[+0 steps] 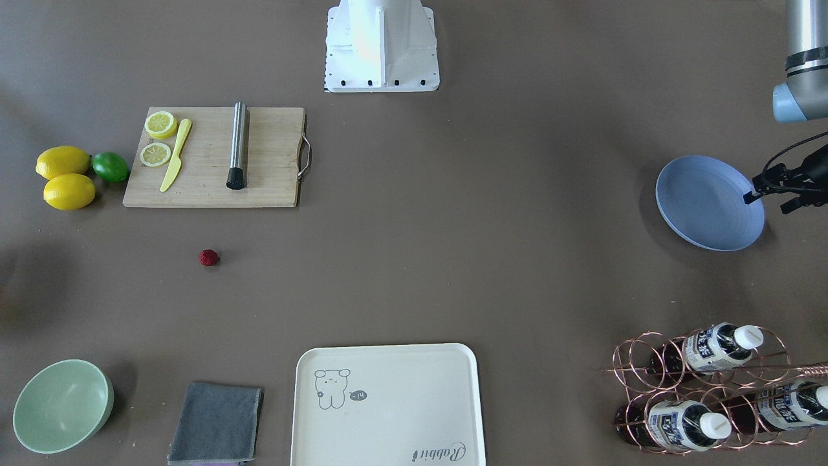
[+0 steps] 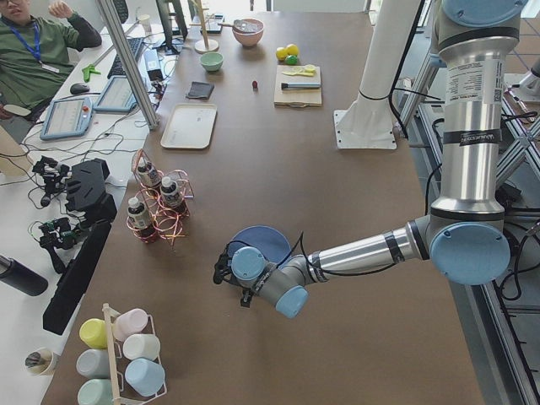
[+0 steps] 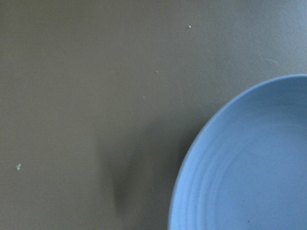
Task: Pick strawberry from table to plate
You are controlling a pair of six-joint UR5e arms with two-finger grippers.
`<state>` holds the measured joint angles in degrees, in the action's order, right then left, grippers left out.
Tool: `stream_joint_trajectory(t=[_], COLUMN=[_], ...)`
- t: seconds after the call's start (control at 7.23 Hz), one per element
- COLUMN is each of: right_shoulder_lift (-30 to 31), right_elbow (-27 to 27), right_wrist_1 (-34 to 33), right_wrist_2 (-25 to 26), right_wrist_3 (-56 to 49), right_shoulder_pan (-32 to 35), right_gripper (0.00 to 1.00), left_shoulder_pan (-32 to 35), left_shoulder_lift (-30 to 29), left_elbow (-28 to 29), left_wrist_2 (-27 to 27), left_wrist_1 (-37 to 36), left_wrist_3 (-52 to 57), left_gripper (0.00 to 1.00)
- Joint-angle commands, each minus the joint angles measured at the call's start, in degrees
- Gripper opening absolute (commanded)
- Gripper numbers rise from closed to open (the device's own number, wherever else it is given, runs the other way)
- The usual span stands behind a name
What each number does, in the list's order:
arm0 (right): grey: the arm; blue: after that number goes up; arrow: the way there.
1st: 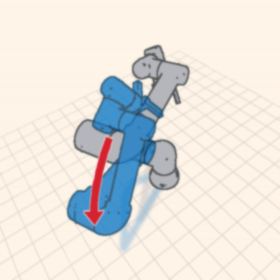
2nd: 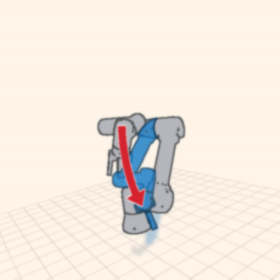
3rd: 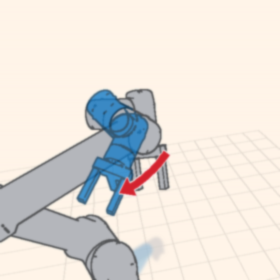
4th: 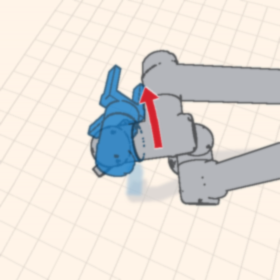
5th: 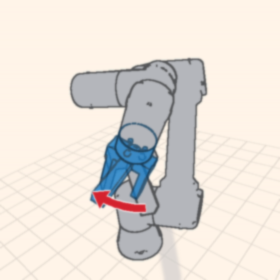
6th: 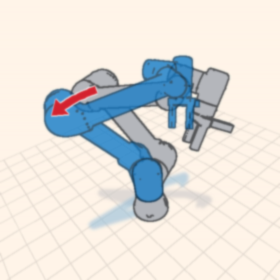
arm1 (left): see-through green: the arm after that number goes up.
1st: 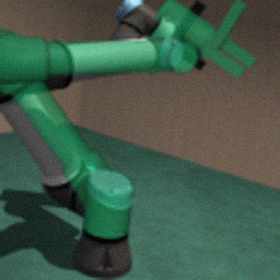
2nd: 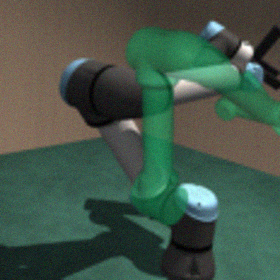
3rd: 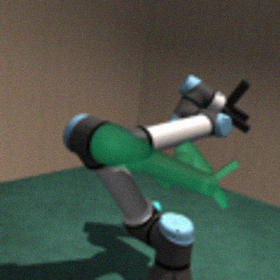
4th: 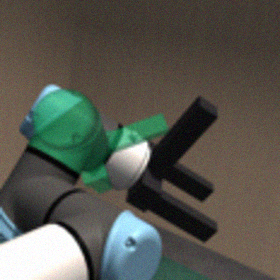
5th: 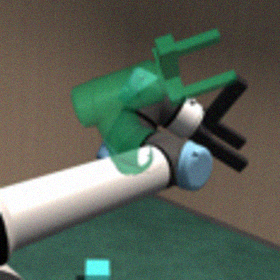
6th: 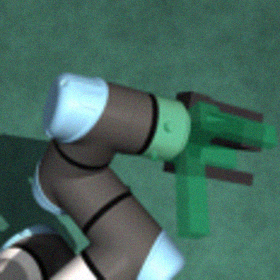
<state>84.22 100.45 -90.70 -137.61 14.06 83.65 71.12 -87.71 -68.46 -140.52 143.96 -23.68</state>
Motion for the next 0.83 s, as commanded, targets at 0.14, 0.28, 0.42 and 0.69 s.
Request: stream_joint_trajectory(t=[0.14,0.28,0.42,0.69], right_shoulder_lift=[-0.4,-0.4,-0.4,0.1], right_elbow=[0.1,0.1,0.2,0.9], right_wrist_1=[0.1,0.1,0.0,0.0], right_wrist_2=[0.1,0.2,0.2,0.3], right_wrist_3=[-0.1,-0.1,-0.1,-0.1], right_shoulder_pan=[0.0,0.0,0.0,0.1], right_gripper=[1.00,1.00,1.00,1.00], left_shoulder_pan=[-2.5,-2.5,-2.2,-0.5], left_shoulder_lift=[0.1,0.2,0.3,0.2], left_elbow=[0.5,0.6,0.3,0.2], left_wrist_2=[-0.1,-0.2,-0.6,-3.1], left_wrist_1=[0.1,0.1,0.0,-0.4], left_wrist_3=[-0.2,0.1,0.1,-0.3], left_gripper=[0.23,0.00,0.00,0.00])
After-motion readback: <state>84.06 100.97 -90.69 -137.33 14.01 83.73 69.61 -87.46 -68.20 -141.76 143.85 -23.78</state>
